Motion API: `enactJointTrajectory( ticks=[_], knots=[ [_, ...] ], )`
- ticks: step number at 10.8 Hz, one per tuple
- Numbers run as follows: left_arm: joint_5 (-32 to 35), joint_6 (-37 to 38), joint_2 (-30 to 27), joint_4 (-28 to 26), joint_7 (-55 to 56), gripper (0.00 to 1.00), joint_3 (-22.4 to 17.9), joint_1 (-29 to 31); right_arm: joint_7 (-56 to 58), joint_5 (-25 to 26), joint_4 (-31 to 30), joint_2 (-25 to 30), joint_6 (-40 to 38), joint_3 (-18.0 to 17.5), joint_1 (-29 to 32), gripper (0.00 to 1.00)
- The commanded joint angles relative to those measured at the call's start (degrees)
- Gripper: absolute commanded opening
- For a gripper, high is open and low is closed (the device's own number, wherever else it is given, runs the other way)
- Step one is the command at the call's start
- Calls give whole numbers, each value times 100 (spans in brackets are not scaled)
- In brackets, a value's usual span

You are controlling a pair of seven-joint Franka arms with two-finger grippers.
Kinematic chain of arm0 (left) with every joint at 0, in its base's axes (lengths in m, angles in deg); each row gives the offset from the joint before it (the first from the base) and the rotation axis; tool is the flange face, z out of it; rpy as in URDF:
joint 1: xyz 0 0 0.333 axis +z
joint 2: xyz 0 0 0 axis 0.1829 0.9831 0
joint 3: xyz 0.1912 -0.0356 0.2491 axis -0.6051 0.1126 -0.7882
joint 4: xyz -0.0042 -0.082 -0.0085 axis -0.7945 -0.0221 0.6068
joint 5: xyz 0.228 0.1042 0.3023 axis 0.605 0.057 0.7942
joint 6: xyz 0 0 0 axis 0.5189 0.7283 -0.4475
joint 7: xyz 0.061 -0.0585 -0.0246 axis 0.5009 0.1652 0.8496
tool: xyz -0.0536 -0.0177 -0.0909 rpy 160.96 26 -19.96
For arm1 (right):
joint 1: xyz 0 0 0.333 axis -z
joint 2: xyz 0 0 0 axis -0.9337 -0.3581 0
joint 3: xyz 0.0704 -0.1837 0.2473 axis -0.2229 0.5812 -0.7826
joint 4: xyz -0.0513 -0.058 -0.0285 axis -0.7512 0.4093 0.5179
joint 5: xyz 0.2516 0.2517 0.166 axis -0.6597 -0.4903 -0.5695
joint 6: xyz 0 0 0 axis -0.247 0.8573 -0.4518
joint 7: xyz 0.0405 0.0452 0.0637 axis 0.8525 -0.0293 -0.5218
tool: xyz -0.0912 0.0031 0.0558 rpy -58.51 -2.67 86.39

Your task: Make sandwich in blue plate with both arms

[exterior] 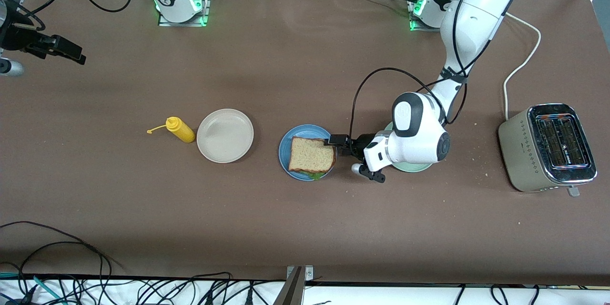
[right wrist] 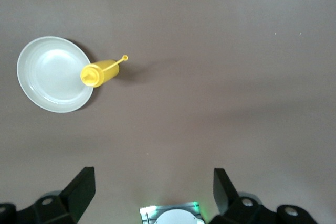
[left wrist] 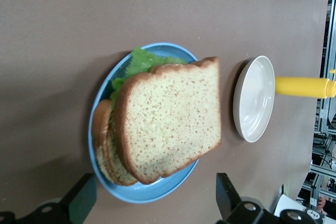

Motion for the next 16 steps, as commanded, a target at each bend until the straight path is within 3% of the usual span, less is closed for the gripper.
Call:
enactJointTrajectory(
  ticks=[1, 3, 7, 8, 10, 13, 16],
  knots=[
    [-124, 830, -287, -92, -589, 100, -290, 116, 26, 32, 510, -404, -44, -53, 62, 100],
    [294, 1008, -664, -188, -670, 100, -335, 195, 115, -4, 510, -396, 52, -26, 1, 100],
    [2577, 956, -1884, -583, -688, 100, -317, 327, 63, 5, 388, -274, 44, -17, -26, 100],
    [2887, 955, -2114, -628, -671, 100, -308, 336, 54, 5, 318, -255, 62, -17, -26, 100],
    [2961, 955, -2772, -742, -670, 100, -317, 624, 54, -21, 308, -255, 105, -17, -26, 100],
    [3336, 1078, -4054, -1557, -697, 100, -352, 853, 80, -30, 308, -247, 255, -17, -26, 100],
    [3917, 2016, -4777, -1551, -653, 100, -448, 925, 27, -205, 273, -299, 572, -26, -26, 100]
  ],
)
